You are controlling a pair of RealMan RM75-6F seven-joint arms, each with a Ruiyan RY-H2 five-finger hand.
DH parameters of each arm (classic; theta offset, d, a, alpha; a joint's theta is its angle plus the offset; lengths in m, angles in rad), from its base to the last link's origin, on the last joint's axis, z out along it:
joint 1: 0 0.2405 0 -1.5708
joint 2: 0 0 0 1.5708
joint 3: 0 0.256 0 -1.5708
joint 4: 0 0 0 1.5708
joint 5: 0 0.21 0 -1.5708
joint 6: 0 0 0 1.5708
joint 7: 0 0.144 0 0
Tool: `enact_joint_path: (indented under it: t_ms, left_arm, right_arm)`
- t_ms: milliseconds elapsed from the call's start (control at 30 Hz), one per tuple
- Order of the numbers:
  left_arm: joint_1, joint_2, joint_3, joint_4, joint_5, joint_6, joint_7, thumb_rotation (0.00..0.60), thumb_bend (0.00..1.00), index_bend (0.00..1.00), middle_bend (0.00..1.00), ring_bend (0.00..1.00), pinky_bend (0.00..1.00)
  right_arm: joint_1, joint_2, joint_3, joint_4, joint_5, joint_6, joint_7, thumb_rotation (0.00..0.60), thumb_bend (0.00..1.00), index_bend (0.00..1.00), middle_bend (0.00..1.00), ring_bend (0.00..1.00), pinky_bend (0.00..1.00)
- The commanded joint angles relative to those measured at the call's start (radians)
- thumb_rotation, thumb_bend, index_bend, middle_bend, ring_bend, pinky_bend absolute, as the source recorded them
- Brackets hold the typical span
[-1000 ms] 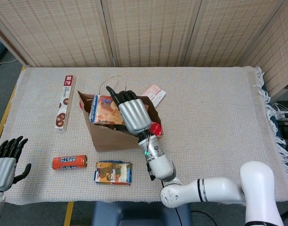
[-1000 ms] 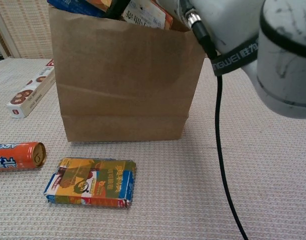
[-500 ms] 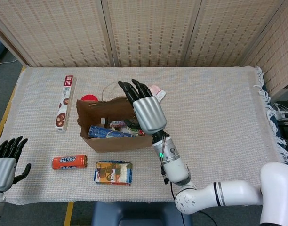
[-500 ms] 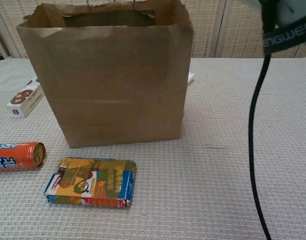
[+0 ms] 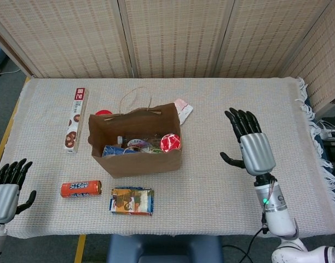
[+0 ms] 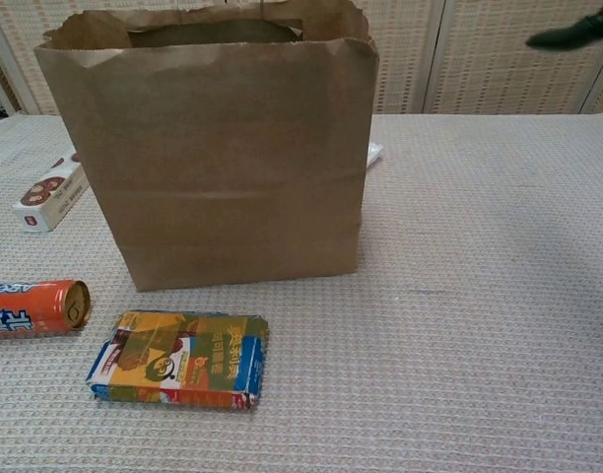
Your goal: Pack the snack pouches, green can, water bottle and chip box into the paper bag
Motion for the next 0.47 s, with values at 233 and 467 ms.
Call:
enact_joint_path:
  t_ms: [233, 467]
  left_arm:
    - [0.003, -0.006, -0.002, 0.001, -0.003, 0.007, 0.014, 0.6, 0.39, 0.06, 0.0, 0.0, 0.0]
    - [0.003, -0.005, -0.001, 0.0, -0.001, 0.006, 0.011, 0.6, 0.39, 0.06, 0.0, 0.0, 0.0]
  right_arm:
    - [-0.3, 0.041, -0.278, 0.234, -0.238, 0.088, 0.212, 0.6, 0.09, 0.0, 0.0, 0.0, 0.0]
    - [-0.364, 0.001, -0.256, 0.342, -0.238, 0.108, 0.228, 0.6, 0.09, 0.0, 0.0, 0.0, 0.0]
